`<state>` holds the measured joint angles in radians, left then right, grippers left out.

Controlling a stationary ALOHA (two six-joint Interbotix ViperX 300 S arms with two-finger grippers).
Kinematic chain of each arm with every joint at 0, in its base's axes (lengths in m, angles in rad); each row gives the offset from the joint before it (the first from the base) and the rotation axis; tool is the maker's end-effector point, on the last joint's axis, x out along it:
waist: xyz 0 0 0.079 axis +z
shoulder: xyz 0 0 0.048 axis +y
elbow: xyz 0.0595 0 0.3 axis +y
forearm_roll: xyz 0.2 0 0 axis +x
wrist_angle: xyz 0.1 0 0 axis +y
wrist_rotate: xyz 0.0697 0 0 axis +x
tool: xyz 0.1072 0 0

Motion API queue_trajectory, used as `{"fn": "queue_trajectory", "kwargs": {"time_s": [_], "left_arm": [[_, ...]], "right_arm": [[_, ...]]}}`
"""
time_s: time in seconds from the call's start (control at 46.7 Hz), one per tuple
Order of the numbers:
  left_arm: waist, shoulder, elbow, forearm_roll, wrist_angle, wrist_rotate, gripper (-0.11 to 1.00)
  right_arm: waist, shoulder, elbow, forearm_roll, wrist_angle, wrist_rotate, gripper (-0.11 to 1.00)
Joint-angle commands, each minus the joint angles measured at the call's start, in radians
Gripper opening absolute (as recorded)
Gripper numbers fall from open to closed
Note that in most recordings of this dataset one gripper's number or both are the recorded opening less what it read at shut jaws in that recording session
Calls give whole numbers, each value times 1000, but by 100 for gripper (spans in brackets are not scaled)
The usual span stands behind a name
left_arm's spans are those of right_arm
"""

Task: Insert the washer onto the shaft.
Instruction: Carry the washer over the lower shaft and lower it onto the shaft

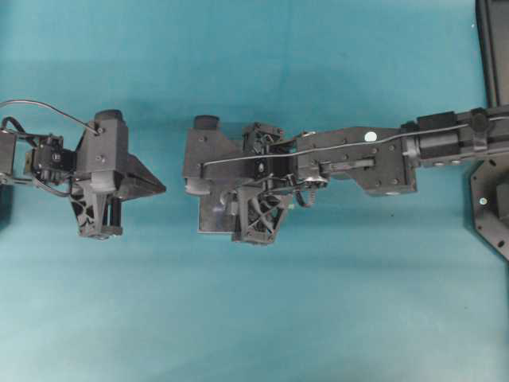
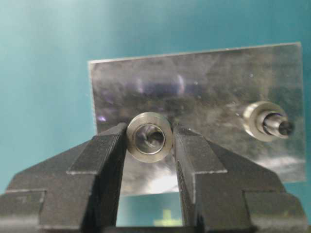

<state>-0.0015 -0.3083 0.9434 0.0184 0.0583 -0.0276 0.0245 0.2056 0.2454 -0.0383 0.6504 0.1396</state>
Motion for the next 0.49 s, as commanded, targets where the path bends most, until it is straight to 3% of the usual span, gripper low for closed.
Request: {"fn": "queue_trajectory", "kwargs": {"time_s": [0.0,0.471], "left_arm": [[-2,-15,-5,3,-8,-2,0],[-2,-26,3,3,-8,-3,0]], "right_arm": [[-2,-12,-20,-9,14,3,33],[-3,9,-37,-11,26,-6,33]]}}
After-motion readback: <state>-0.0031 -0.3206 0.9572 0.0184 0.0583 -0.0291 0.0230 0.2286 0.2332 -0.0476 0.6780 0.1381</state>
